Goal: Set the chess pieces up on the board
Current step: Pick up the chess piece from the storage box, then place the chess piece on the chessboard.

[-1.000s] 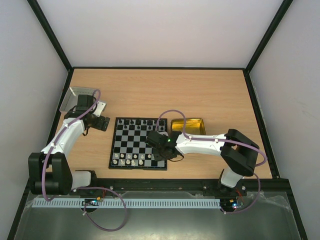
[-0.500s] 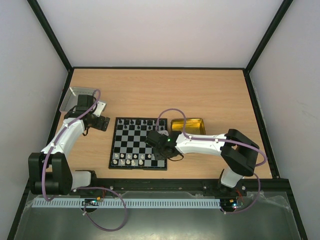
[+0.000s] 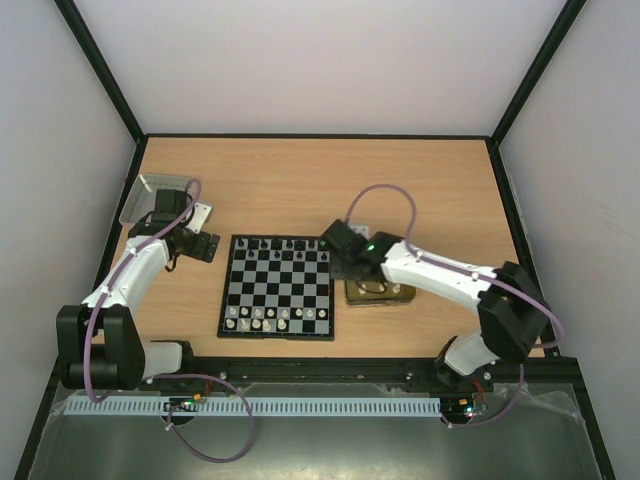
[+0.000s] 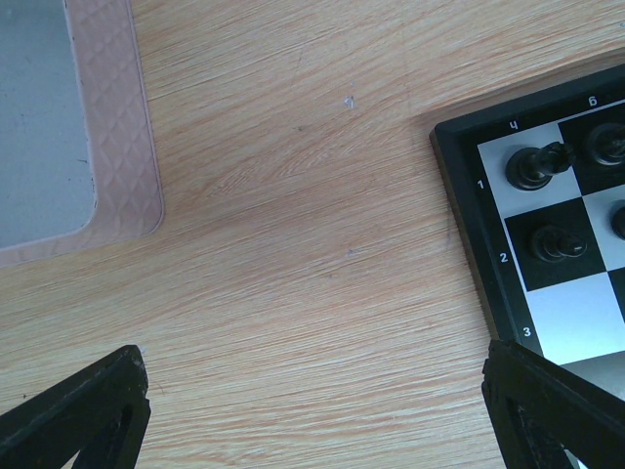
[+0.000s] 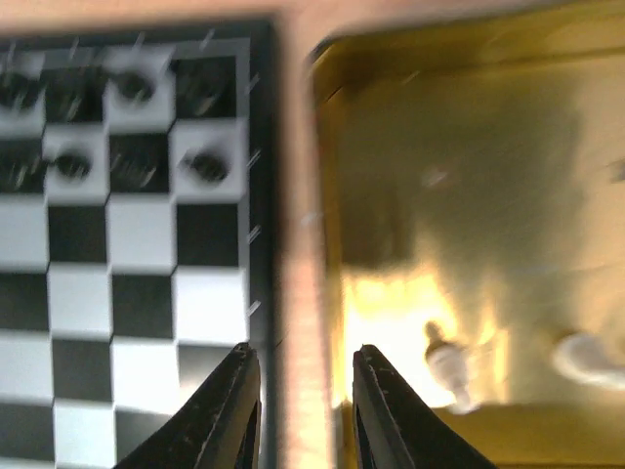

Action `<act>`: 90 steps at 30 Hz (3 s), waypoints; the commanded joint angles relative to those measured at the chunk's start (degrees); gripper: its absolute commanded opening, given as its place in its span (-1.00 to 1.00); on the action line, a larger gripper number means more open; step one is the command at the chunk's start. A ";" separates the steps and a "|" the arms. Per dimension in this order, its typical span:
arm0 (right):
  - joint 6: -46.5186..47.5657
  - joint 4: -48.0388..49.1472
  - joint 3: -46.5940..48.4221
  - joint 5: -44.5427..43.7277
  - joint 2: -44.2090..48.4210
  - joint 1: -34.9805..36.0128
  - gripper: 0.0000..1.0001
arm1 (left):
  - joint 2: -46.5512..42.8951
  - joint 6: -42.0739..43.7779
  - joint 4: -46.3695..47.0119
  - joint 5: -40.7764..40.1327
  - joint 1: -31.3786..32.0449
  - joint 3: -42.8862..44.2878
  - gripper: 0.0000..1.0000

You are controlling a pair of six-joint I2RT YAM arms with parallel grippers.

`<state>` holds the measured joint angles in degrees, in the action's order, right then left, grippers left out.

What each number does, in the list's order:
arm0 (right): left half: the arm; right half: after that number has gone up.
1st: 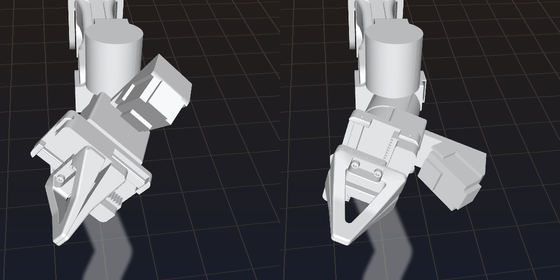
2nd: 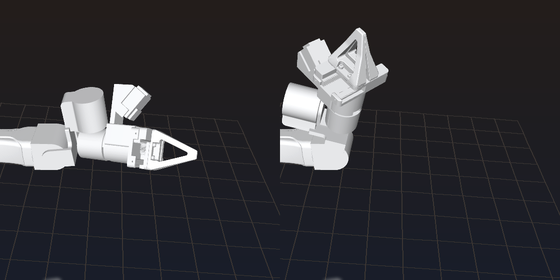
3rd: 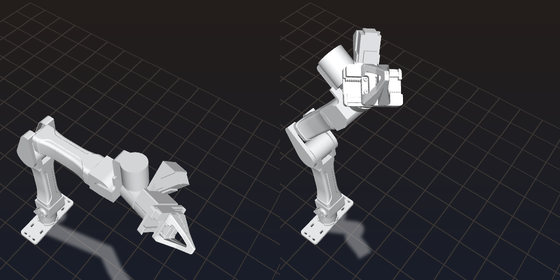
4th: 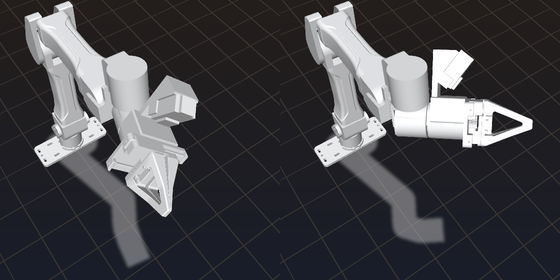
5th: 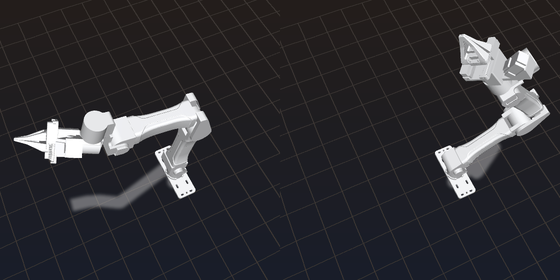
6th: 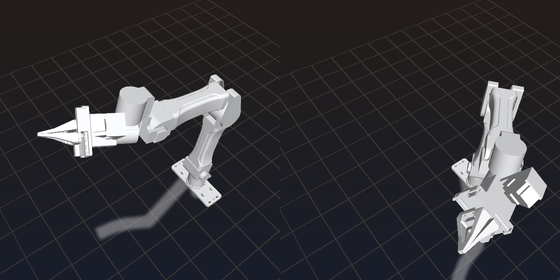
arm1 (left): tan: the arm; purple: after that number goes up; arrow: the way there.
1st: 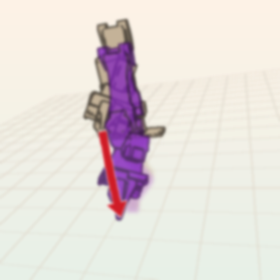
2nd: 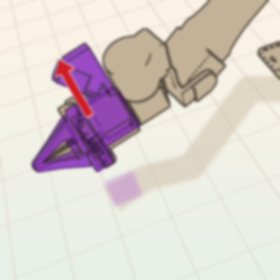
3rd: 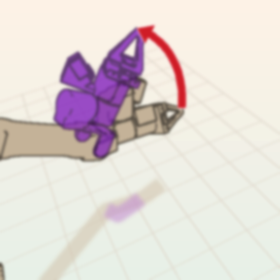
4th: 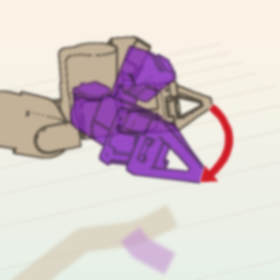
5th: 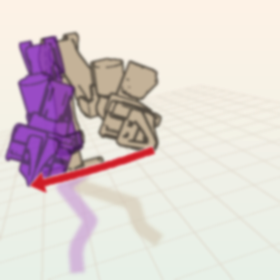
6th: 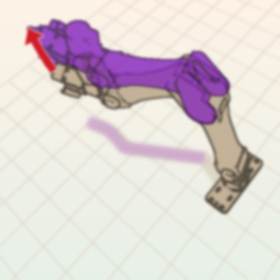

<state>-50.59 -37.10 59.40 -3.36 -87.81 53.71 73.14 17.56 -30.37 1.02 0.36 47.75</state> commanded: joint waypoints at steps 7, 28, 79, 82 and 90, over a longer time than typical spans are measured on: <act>4.75 -2.76 -5.73 -2.45 5.01 -8.80 -0.49 | -0.23 0.03 -0.57 0.12 0.17 1.34 0.87; 5.04 3.29 -12.38 1.75 2.89 -8.88 -0.49 | 0.71 -0.12 -1.09 -0.05 0.52 2.71 0.87; 0.16 -5.84 5.16 2.21 3.74 4.41 -0.80 | 0.67 -0.51 -0.22 0.13 0.61 1.48 0.87; -0.79 -6.24 7.14 2.22 1.58 8.45 -0.80 | 0.47 -0.38 -0.30 -0.17 0.61 1.41 0.87; -2.17 -5.61 8.91 3.34 -3.06 16.11 -0.80 | 0.51 -0.46 -0.25 -0.07 0.61 1.38 0.87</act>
<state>-51.07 -40.66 66.06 0.49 -88.86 67.13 73.34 17.52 -30.52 1.02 0.73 48.93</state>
